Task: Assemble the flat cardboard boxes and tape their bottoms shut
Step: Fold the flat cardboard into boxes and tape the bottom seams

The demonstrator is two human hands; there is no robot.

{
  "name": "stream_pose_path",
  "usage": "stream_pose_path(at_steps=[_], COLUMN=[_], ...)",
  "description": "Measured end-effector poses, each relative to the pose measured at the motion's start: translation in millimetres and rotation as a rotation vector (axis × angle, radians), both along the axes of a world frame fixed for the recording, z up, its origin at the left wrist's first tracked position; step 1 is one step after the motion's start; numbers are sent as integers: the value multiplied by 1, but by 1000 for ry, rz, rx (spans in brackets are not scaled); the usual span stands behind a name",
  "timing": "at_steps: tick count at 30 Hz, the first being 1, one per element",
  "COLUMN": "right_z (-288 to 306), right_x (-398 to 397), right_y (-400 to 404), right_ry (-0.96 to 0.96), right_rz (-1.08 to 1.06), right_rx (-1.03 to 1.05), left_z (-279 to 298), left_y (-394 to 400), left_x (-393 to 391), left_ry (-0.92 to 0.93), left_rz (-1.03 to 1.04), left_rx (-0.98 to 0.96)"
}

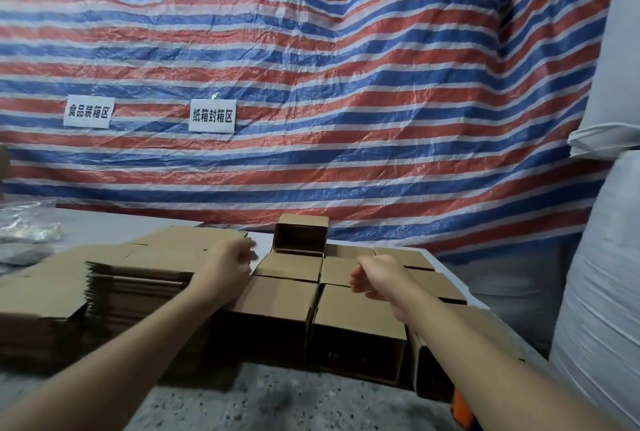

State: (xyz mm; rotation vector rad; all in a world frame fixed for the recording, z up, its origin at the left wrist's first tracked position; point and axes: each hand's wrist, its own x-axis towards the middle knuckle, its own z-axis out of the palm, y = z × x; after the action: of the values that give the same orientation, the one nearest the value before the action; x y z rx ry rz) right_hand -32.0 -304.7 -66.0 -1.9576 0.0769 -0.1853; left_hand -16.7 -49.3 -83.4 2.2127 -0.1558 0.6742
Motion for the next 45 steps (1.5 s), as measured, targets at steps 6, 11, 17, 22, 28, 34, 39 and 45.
stream_pose_path(at_steps=[6,11,17,22,28,34,39,45], right_z=[6,-4,-13,-17,-20,-10,15,53], right_x=[21,33,41,46,48,49,55,46], right_y=[32,45,45,44,44,38,13,-30], right_ry=[9,34,55,52,57,17,-160,-466], right_rz=[70,125,138,147,153,129,96,52], right_rx=[-12,-46,-76,-76,-70,11,101,267], left_z=[26,11,-16,-11,-14,14,80,120], left_y=[48,58,51,48,31,16,1,-23], left_x=[35,53,57,54,33,-4,-28,-43], left_ry=[211,540,516,506,388,-391,-578,-302], left_rz=[351,385,499,460,368,277,49,-238], left_rx=[537,666,785,734,730,503,154,-267])
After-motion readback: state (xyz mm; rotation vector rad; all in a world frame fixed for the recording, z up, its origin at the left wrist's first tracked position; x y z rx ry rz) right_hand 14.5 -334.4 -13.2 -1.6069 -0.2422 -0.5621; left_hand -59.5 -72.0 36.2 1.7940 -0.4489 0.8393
